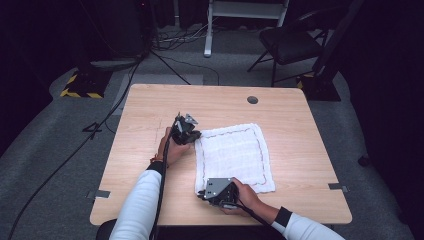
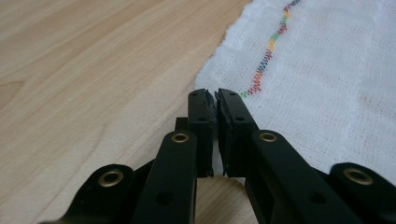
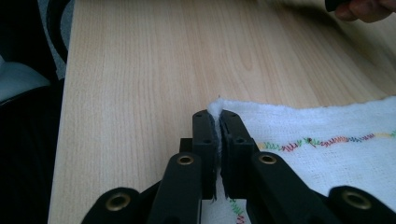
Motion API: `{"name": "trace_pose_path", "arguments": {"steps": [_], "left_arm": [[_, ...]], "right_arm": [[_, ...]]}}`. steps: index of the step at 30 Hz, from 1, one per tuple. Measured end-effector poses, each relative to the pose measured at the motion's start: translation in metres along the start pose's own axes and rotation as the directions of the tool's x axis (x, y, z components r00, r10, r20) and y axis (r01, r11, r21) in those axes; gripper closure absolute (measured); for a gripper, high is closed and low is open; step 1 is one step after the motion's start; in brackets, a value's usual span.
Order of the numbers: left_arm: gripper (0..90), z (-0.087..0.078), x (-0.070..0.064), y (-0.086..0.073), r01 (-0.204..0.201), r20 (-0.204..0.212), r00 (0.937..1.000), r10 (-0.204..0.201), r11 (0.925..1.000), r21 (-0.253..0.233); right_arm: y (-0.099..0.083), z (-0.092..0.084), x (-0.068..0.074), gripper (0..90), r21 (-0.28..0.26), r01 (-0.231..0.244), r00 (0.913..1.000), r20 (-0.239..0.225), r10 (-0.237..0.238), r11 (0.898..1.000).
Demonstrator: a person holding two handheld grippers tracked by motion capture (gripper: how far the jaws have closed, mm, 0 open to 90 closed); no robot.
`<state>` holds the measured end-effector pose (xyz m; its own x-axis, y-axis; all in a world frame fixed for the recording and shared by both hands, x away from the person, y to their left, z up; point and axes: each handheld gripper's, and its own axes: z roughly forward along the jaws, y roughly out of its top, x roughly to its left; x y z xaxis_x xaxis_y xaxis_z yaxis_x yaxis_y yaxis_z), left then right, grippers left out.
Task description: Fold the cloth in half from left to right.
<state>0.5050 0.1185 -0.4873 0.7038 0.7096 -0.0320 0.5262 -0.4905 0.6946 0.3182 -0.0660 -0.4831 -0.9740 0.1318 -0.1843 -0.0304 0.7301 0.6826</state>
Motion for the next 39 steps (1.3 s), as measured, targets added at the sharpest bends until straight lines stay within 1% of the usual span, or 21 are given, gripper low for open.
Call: {"name": "trace_pose_path", "arguments": {"steps": [3,8,10,12,14,17,18,19,22,24,25,29,30,31,33,34,38,39], "left_arm": [[84.7,-0.006,0.002,0.001,0.004,-0.003,1.0000,-0.004,0.9997,-0.024],[84.7,-0.016,0.007,0.002,0.013,-0.015,0.9998,-0.013,0.9988,-0.046],[84.7,-0.022,0.010,0.002,0.031,-0.009,0.9995,-0.032,0.9972,-0.068],[84.7,-0.026,0.013,0.002,0.026,-0.016,0.9995,-0.027,0.9968,-0.076],[84.7,-0.031,0.015,0.001,0.036,-0.012,0.9992,-0.037,0.9956,-0.087],[84.7,-0.037,0.018,0.001,0.039,-0.020,0.9989,-0.041,0.9937,-0.105],[84.7,-0.038,0.018,0.001,0.046,-0.018,0.9986,-0.049,0.9931,-0.108],[84.7,-0.040,0.018,0.001,0.042,-0.019,0.9988,-0.045,0.9930,-0.110],[84.8,-0.043,0.019,0.002,0.031,-0.026,0.9991,-0.034,0.9921,-0.122],[84.8,-0.044,0.017,0.002,0.041,-0.025,0.9987,-0.045,0.9903,-0.132],[84.8,-0.045,0.018,0.002,0.031,-0.029,0.9989,-0.036,0.9908,-0.132],[84.8,-0.048,0.018,0.002,0.039,-0.032,0.9985,-0.044,0.9893,-0.141],[84.8,-0.049,0.018,0.003,0.033,-0.036,0.9986,-0.038,0.9889,-0.145],[84.8,-0.050,0.018,0.003,0.042,-0.031,0.9984,-0.047,0.9886,-0.145],[84.8,-0.051,0.018,0.003,0.048,-0.034,0.9980,-0.054,0.9866,-0.156],[84.8,-0.051,0.019,0.003,0.039,-0.036,0.9983,-0.045,0.9868,-0.157],[84.8,-0.052,0.016,0.006,0.038,-0.034,0.9984,-0.045,0.9845,-0.171],[84.8,-0.052,0.016,0.007,0.033,-0.033,0.9987,-0.039,0.9846,-0.172]], "right_arm": [[0.002,-0.003,-0.002,86.3,-0.005,-0.005,0.9998,0.018,0.005,1.000],[0.005,-0.012,-0.007,86.4,-0.041,-0.018,0.9989,0.043,0.020,0.999],[0.006,-0.016,-0.009,86.4,-0.053,-0.023,0.9983,0.053,0.026,0.998],[0.007,-0.019,-0.010,86.4,-0.065,-0.022,0.9978,0.060,0.026,0.998],[0.007,-0.022,-0.011,86.4,-0.075,-0.020,0.9972,0.070,0.026,0.997],[0.008,-0.026,-0.013,86.5,-0.090,-0.024,0.9962,0.081,0.031,0.996],[0.009,-0.027,-0.013,86.4,-0.095,-0.024,0.9957,0.087,0.032,0.995],[0.009,-0.028,-0.014,86.4,-0.100,-0.027,0.9953,0.090,0.036,0.995],[0.010,-0.031,-0.015,86.4,-0.114,-0.031,0.9941,0.100,0.043,0.993],[0.010,-0.032,-0.016,86.5,-0.120,-0.034,0.9933,0.106,0.047,0.992],[0.010,-0.033,-0.016,86.4,-0.121,-0.035,0.9931,0.107,0.048,0.992],[0.010,-0.036,-0.018,86.5,-0.128,-0.034,0.9920,0.116,0.049,0.991],[0.011,-0.037,-0.018,86.5,-0.129,-0.034,0.9917,0.119,0.050,0.991],[0.011,-0.038,-0.018,86.5,-0.130,-0.035,0.9913,0.121,0.051,0.991],[0.011,-0.039,-0.019,86.5,-0.135,-0.038,0.9906,0.125,0.055,0.990],[0.010,-0.040,-0.020,86.5,-0.136,-0.041,0.9900,0.129,0.058,0.990],[0.010,-0.042,-0.022,86.5,-0.142,-0.047,0.9889,0.133,0.066,0.989],[0.010,-0.043,-0.022,86.5,-0.144,-0.049,0.9883,0.136,0.069,0.988]]}}
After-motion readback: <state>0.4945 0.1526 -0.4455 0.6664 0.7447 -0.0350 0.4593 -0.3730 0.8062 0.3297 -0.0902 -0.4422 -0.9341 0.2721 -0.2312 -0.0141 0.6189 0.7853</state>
